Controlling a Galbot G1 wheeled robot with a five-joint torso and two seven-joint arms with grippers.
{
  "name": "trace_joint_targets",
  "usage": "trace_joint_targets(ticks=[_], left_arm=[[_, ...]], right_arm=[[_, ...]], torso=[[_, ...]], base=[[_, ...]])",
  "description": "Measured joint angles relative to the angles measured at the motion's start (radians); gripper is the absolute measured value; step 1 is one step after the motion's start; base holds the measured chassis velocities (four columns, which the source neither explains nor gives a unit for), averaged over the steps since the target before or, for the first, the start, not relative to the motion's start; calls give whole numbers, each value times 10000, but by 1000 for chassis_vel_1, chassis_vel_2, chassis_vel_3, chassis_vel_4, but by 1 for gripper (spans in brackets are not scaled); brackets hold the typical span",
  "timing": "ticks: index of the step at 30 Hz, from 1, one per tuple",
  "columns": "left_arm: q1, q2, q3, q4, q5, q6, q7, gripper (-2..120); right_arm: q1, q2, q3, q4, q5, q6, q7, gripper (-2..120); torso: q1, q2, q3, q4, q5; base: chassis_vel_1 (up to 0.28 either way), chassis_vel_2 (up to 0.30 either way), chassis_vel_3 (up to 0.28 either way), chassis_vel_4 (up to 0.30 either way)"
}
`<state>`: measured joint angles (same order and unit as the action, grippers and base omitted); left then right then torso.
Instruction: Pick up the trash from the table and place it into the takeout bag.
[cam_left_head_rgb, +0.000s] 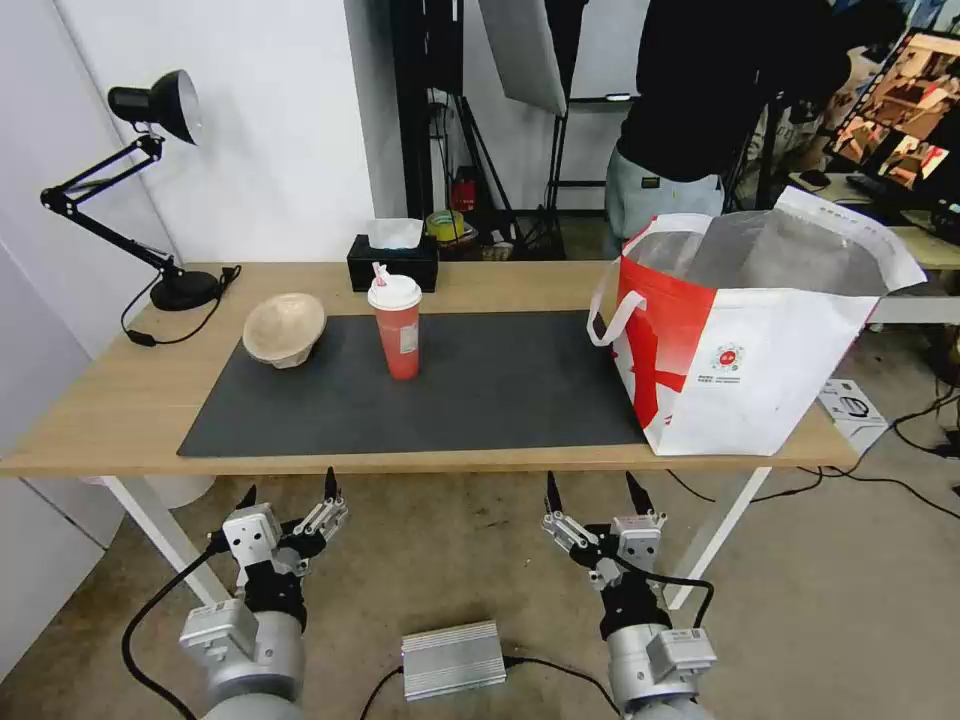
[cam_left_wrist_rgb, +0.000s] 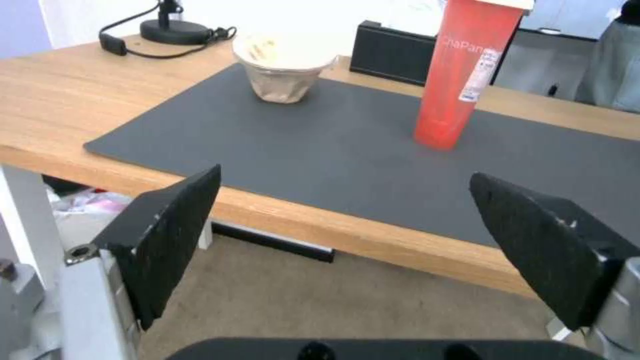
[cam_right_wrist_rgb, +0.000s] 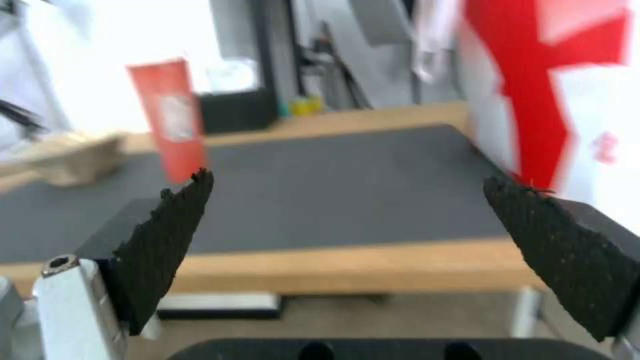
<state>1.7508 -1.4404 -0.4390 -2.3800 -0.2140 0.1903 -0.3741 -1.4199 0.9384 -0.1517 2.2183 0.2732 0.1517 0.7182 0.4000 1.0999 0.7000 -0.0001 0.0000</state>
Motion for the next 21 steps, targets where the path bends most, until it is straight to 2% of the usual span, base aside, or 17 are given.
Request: trace_joint_targets(ticks=[6,8,10,21], left_arm=[[3,-17,9,1,-4,-5,0,100],[12,-31,17,2,-5,-6,-6,100],[161,-96,4,-116,-63,6,-5,100],[403,-127,-140,-296,-25,27,-2,100]], right_arm=[[489,-48,-87,126,476,241,-601,100],[770,-116,-174,163,853,268,-802,100],[1626,-381,-418,416,2008,288,-1215,100],[3726,-849,-745,1034,3859,38,-2273,100]], torso=[[0,0,0,1,0],[0,0,0,2,0],[0,0,0,2,1],[0,0,0,3,0]], base=[[0,0,0,0],[0,0,0,0],[0,0,0,0],[0,0,0,0]])
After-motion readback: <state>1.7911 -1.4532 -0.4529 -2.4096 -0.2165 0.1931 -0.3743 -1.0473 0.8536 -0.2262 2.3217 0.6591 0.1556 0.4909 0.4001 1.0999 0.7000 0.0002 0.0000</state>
